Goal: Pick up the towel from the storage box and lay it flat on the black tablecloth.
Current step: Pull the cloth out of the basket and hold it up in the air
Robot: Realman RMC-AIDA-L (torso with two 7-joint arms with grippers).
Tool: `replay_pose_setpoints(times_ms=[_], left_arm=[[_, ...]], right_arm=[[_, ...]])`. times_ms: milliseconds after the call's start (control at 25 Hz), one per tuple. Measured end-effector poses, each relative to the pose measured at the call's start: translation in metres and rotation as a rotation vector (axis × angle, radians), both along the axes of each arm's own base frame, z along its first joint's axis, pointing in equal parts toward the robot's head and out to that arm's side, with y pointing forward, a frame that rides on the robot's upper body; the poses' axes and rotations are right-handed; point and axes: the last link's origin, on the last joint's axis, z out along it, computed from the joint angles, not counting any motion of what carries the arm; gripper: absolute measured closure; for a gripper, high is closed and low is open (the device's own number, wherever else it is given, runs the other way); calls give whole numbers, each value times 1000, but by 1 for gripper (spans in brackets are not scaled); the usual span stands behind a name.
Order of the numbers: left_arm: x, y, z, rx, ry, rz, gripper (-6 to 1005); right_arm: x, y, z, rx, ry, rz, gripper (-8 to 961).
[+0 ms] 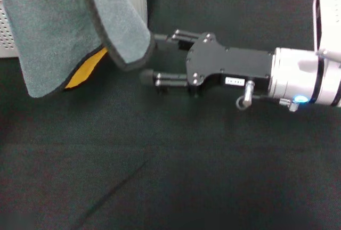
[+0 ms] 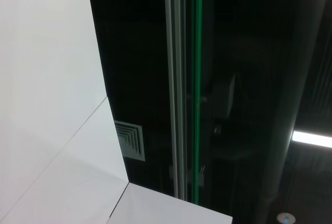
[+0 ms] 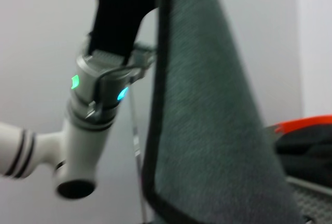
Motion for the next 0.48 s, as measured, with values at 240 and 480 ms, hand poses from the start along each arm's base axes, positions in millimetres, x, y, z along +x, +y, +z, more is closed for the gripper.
replay_pose_setpoints(times_ms=[240,480], left_arm=[[0,0,-1,-4,3,-2,981],[1,0,-2,-8,6,-3,981]], right_arm=[[1,12,4,73,10,-53,187],[-7,17,7,110,11,-47,187]])
